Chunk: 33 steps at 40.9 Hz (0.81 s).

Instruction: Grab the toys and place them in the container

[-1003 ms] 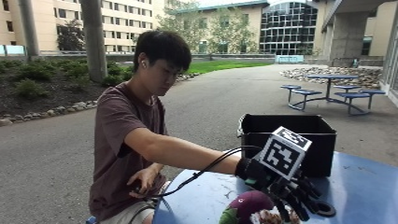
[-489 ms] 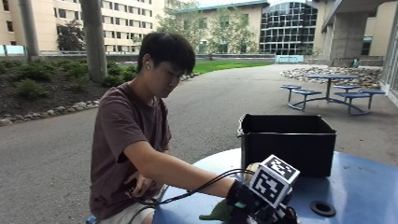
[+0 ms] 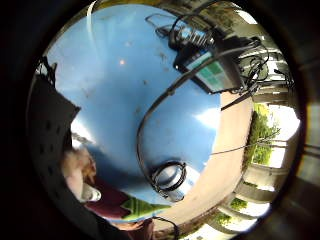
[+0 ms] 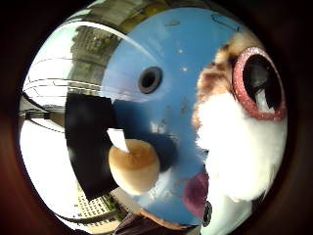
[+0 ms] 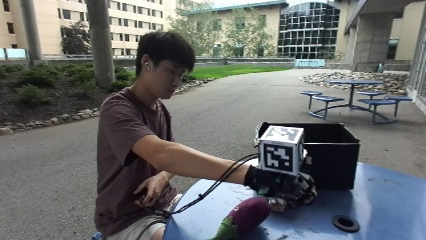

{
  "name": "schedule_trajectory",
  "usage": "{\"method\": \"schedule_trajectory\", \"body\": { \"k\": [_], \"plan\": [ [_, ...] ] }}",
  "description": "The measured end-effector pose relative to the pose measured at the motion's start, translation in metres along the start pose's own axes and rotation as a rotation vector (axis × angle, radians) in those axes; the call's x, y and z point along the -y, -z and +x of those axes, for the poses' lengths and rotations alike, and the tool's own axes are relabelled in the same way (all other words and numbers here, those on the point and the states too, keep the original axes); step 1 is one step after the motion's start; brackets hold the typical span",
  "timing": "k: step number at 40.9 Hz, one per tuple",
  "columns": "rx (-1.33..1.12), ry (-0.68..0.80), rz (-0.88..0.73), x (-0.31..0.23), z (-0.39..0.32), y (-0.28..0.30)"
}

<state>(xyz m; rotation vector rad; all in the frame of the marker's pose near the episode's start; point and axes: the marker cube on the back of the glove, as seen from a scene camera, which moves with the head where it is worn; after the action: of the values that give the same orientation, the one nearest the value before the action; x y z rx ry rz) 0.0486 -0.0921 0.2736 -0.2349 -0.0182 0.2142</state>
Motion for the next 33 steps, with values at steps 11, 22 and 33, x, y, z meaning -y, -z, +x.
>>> {"method": "schedule_trajectory", "body": {
  "k": [11,22,33],
  "plan": [
    [-0.008,0.222,0.124,-0.021,-0.109,0.141],
    [-0.028,0.437,0.193,-0.060,-0.288,0.189],
    [-0.180,0.440,-0.075,-0.084,-0.401,0.115]
  ]
}}
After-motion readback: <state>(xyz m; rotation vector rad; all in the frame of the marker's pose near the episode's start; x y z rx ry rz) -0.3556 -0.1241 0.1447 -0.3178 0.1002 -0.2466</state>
